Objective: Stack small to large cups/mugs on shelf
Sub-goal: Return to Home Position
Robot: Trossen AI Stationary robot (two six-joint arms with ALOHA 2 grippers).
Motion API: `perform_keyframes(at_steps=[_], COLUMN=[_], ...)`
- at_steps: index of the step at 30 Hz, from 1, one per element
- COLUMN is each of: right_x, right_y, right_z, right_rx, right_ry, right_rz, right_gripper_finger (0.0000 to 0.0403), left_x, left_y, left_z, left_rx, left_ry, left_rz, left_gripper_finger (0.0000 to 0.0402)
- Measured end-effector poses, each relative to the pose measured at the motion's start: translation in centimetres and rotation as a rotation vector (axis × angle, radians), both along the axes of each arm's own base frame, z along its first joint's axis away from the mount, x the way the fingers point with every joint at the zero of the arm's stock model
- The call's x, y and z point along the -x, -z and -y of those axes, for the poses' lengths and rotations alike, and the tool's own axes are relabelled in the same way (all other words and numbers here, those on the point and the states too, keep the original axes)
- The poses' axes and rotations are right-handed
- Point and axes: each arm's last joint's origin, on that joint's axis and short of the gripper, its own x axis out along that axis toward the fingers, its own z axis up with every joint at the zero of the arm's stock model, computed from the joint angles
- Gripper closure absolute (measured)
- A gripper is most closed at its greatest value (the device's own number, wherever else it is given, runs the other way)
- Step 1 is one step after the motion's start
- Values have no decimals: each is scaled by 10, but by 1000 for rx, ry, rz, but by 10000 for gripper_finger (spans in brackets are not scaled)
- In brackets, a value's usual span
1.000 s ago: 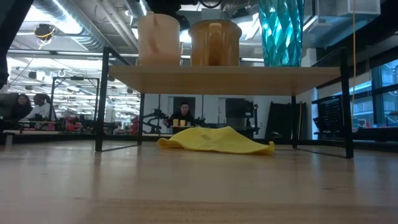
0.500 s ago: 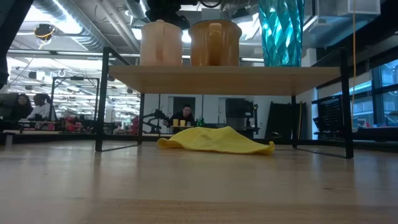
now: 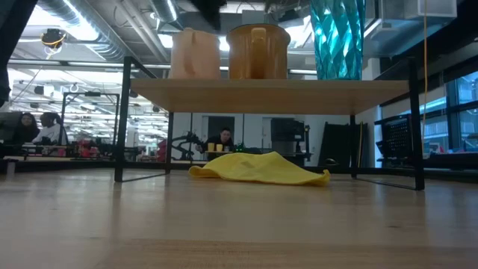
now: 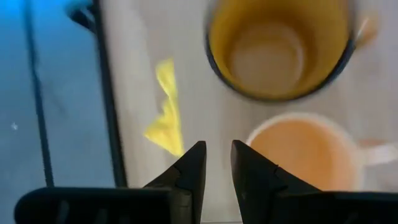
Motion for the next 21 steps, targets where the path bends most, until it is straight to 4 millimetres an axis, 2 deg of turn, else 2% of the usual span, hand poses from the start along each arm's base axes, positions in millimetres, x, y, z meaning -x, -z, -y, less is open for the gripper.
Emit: perform_keyframes(at_steps=[4,8,11,16,18,21], right_x=[4,13,20,33,35,36], right_y=[-21,-40,-45,-47,-48,-49], right_z=[1,-1,-2,-4,-4,-3], right_rx=[120,216,186,6,-37,-79], right_ry=[-43,-248,-354,-584,-612,-598], right_rz=[150,313,377,448,461,482], right_gripper_finger=[235,235,235,235,235,235], left_x=[18,43,61,89,100,106], left_y=[-50,-76,-81,-83,-84,-80], left_z=[11,30,46,71,80,91], left_rx=[125,377,440,583,624,654], left_ry=[-19,92,132,73,57,-61], left_rz=[264,548,642,723,725,740], left_gripper_finger=[333,333,333,333,333,333])
